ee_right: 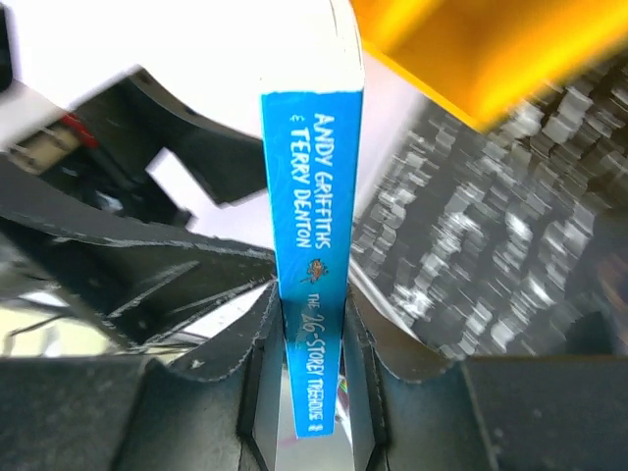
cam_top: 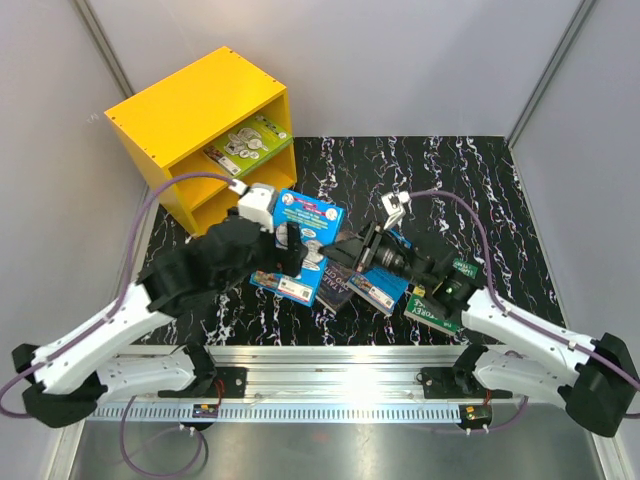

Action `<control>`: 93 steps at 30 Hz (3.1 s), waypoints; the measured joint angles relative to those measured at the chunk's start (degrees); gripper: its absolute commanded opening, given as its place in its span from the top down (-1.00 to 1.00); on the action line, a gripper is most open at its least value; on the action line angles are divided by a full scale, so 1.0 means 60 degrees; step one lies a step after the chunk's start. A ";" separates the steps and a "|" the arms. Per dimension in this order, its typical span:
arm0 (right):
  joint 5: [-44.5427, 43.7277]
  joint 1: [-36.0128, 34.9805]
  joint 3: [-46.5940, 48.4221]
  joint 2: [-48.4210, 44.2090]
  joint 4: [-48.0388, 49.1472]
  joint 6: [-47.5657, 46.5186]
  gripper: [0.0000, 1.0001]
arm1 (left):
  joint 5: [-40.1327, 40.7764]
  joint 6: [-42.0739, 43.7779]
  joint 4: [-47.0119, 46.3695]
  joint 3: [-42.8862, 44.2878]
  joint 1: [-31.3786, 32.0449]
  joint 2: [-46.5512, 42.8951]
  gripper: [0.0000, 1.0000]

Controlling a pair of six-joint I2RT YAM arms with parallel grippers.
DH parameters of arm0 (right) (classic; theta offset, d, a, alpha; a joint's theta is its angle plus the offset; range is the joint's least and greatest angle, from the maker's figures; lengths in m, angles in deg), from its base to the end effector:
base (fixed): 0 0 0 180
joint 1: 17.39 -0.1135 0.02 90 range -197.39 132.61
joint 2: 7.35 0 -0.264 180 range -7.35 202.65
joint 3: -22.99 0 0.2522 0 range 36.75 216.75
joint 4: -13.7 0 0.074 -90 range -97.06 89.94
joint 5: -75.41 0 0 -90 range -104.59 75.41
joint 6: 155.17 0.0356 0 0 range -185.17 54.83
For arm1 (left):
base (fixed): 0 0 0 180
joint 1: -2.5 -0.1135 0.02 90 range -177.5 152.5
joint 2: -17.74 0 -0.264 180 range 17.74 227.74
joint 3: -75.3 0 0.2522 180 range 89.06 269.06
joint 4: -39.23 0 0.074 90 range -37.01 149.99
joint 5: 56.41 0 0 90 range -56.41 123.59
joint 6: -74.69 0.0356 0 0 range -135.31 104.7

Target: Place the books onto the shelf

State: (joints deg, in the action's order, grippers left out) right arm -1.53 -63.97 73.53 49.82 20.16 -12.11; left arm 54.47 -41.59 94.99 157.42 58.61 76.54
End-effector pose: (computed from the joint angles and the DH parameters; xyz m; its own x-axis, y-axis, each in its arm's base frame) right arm 0.1564 0.1770 0.3059 -0.6909 0.4027 -0.6004 -0.5169 0.3055 0.7997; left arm 0.1250 -0.1634 0.3816 -0.5373 0.0580 -0.8414 0.4126 0.8882 -0.2022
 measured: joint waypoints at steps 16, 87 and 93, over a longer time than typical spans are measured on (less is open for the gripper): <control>-0.0586 -0.0095 0.3643 0.2623 -0.0780 -0.0397 1.00 | 0.1887 -0.0335 0.2871 0.0623 0.0051 -0.3067 -0.97; -0.1202 0.1596 1.0233 1.2524 0.3246 0.5264 1.00 | 0.3738 0.0248 0.3767 -0.1249 0.0058 -0.5300 -0.98; -0.1475 0.1512 1.1169 1.2550 0.2142 0.5111 1.00 | 0.3734 0.0251 0.3712 -0.1293 0.0058 -0.5300 -0.97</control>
State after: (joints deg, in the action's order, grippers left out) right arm -10.38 -54.90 140.54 125.11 33.02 18.55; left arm 76.88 -40.08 117.26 149.66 58.96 44.74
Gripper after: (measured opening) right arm 0.328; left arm 0.987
